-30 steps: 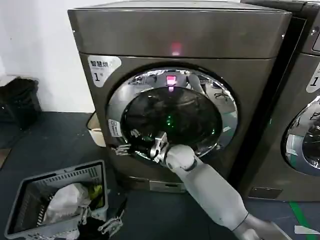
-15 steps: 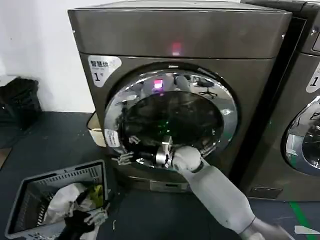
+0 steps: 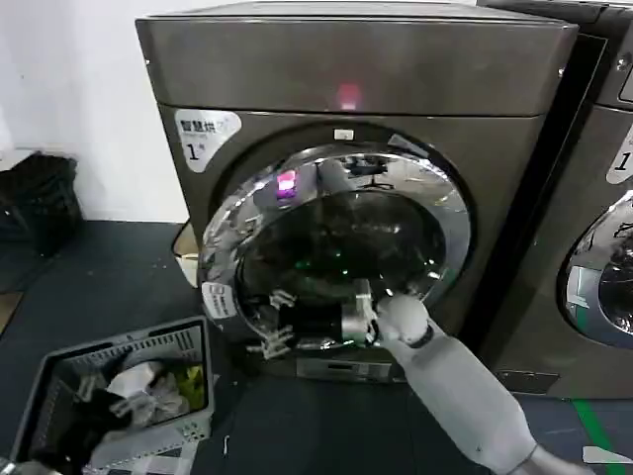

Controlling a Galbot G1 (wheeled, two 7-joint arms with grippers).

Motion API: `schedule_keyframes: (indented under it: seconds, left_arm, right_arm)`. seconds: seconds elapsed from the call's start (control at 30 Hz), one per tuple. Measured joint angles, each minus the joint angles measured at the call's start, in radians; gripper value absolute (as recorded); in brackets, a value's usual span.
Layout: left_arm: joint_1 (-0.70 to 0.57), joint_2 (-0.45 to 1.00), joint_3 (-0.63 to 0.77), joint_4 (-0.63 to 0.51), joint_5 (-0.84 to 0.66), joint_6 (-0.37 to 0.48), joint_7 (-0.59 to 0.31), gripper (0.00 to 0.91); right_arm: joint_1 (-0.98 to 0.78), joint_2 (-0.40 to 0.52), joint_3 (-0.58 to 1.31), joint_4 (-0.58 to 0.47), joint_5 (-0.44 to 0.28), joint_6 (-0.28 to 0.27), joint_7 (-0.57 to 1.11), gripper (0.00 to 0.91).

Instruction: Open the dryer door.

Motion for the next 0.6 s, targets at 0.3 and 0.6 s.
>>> schedule_keyframes:
  seconds: [0.3, 0.6]
  left_arm:
    - [-0.076, 0.125, -0.005, 0.061, -0.205, 0.042, -0.075, 0.907]
    - [-0.163, 0.225, 0.069, 0.116, -0.29, 0.091, -0.096, 0.907]
  right_arm:
    - [-0.055, -0.05, 0.059, 0.027, -0.017, -0.004, -0.179, 0.907]
    - [-0.133, -0.088, 0.135, 0.049, -0.033, -0.017, -0.332, 0.907]
